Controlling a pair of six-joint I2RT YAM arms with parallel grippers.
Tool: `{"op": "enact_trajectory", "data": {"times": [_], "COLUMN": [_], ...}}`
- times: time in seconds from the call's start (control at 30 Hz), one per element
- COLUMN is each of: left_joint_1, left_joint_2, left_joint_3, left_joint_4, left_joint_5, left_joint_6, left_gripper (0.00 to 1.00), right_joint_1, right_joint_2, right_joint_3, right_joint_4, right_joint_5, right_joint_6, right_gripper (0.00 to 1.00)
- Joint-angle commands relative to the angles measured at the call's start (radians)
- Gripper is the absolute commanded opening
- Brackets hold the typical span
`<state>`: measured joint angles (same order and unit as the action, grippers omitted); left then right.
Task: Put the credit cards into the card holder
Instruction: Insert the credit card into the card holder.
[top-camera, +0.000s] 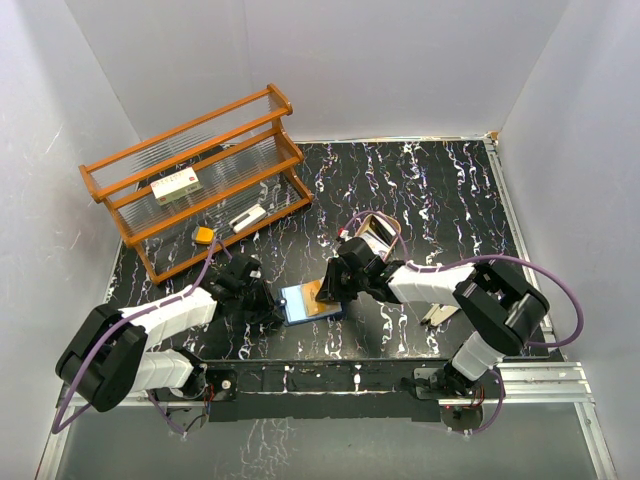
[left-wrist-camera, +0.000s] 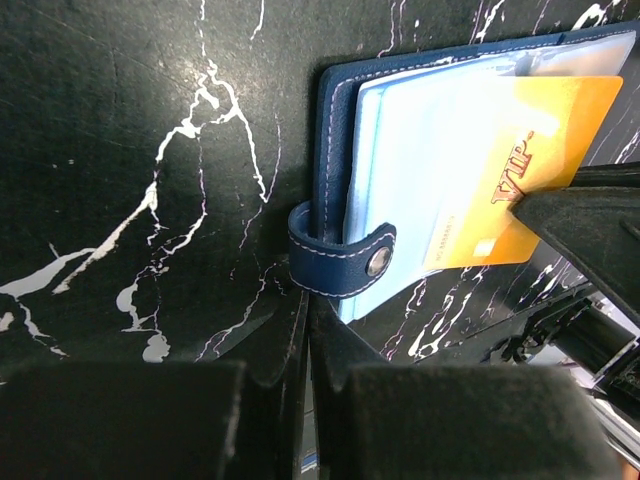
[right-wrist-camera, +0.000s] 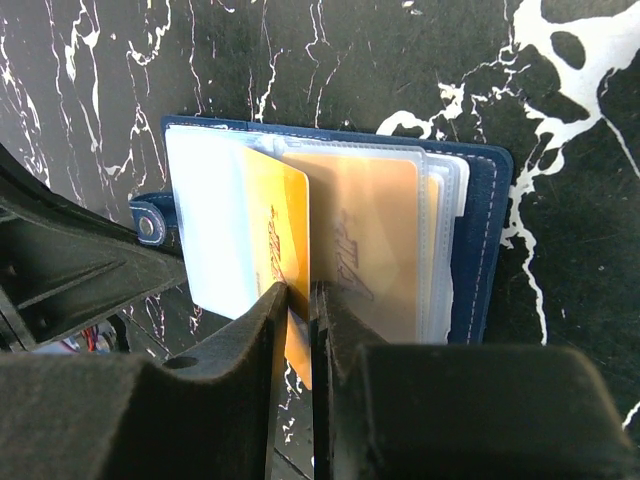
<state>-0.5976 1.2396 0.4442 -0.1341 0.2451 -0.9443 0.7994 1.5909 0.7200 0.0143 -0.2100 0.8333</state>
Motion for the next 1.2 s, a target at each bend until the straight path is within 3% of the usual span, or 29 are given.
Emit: {"op": "enact_trajectory", "data": {"times": [0.0,0.33,1.17], "left_joint_1": [-0.002,-0.002,-0.003], "left_joint_2": [0.005,0.006,-0.001], "left_joint_3": [-0.033,-0.05,-0.009], "left_joint_4": [-0.006,0.003,-0.013], "left_joint_5": [0.016,0.009,0.013], "left_joint_6": [-0.016,-0.016,-0.005], "left_gripper": [0.0,0.0,0.0], "right_joint_1": [0.008,0.017,0.017], "right_joint_2": [0.018,-0.04,-0.101], "right_joint_3": [-0.024,0.045,0.128], "right_joint_4": [0.047,-0.122,-0.261], "right_joint_5": [0.013,0.107,0.179], "right_joint_6": [0.014,-0.061,-0.173], "right_gripper": [0.14,0.34,0.5]}}
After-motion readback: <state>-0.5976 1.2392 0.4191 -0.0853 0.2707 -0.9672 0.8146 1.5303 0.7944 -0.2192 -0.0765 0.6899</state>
